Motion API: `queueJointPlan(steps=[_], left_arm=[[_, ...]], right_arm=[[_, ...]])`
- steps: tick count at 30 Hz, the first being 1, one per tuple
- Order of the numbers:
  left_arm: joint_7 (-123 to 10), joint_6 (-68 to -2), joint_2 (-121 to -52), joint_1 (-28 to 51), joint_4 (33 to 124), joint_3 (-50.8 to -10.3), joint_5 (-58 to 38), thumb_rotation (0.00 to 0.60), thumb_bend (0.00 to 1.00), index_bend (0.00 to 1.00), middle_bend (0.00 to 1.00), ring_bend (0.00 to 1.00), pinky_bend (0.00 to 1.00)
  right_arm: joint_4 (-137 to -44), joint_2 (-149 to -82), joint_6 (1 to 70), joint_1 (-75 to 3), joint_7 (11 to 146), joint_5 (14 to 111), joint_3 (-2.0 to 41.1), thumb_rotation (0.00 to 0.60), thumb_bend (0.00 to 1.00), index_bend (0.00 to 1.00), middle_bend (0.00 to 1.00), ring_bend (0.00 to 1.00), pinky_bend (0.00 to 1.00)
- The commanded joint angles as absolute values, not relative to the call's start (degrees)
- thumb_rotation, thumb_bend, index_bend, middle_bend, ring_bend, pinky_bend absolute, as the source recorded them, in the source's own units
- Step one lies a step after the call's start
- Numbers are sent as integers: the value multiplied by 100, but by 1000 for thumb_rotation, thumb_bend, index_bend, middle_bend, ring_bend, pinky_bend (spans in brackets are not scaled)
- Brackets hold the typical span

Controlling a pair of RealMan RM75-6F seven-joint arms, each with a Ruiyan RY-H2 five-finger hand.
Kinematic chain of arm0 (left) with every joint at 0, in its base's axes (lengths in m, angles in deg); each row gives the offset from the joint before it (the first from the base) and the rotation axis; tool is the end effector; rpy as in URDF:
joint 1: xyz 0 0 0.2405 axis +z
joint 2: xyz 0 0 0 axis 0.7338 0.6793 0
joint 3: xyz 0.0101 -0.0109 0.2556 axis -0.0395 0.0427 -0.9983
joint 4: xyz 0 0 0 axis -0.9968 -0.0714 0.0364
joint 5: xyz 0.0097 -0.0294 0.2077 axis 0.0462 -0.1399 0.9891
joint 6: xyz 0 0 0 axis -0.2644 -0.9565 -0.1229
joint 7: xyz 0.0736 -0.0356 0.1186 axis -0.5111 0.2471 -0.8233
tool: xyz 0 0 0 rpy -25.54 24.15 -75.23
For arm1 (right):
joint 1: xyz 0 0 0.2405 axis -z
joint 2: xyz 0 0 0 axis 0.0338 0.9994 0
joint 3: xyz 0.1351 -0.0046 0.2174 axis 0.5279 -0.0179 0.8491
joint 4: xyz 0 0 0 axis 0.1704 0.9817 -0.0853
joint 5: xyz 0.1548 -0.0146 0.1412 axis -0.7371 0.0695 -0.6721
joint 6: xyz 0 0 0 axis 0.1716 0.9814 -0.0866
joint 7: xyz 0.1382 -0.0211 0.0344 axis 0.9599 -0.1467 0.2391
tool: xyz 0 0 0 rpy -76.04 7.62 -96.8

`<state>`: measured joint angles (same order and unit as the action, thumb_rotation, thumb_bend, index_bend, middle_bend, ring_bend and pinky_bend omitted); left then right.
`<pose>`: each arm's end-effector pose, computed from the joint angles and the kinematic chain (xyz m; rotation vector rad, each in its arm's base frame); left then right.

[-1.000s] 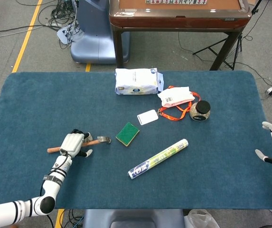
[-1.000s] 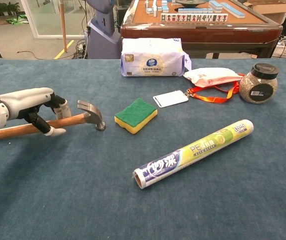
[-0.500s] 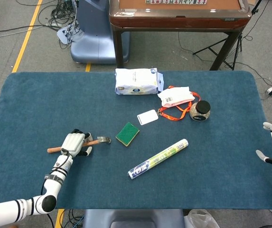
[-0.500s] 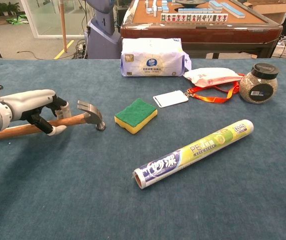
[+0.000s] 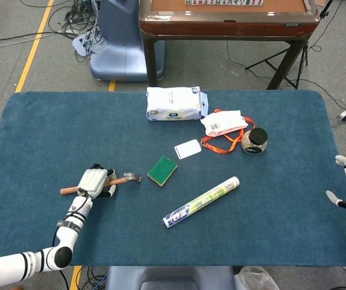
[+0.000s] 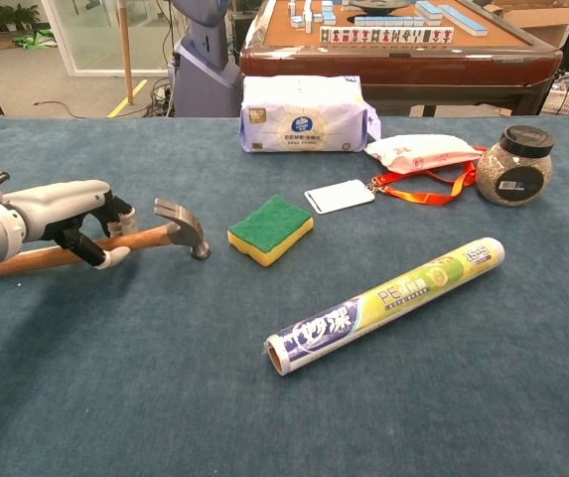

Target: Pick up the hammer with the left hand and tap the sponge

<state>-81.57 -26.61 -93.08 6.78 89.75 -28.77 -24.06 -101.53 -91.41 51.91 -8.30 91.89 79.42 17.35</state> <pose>-0.1931 0.3409 -0.0196 -1.6795 -1.1632 -0.7353 -0.3436 -0.2100 0.2123 1.2343 -0.9569 0.9559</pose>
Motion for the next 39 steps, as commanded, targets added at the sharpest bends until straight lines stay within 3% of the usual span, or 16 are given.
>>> queueJointPlan(steps=[1, 16, 22, 31, 36, 39], left_arm=[[-8126, -2668, -9321, 679, 8942, -2876, -2387, 600, 415, 463, 515, 309, 103], [-7802, -2651, -9368, 702, 8689, -2853, -2133, 600, 459, 532, 581, 369, 103], [-7171, -2617, -9398, 782, 8438, -2855, -1576, 600, 517, 612, 656, 428, 103], [-6145, -2656, -9333, 817, 8164, -2824, -611, 600, 521, 656, 699, 458, 104], [-5163, -2965, -9422, 803, 7846, -2740, 122, 600, 521, 687, 735, 505, 158], [-4429, -3195, -9481, 765, 7590, -2714, 591, 600, 524, 705, 757, 547, 298]], right_arm=[[-10161, -9140, 5182, -832, 9173, 7935, 1736, 600, 164, 205, 264, 163, 213], [-10241, -9126, 5184, -830, 9091, 7908, 1752, 600, 164, 205, 264, 163, 213], [-10267, -9120, 5194, -824, 9065, 7903, 1757, 600, 164, 205, 264, 163, 213], [-10298, -9105, 5216, -813, 9044, 7901, 1764, 600, 164, 205, 264, 163, 213], [-10331, -9094, 5234, -808, 9010, 7904, 1768, 600, 164, 205, 264, 163, 213], [-10355, -9089, 5235, -806, 8993, 7896, 1771, 600, 164, 205, 264, 163, 213]])
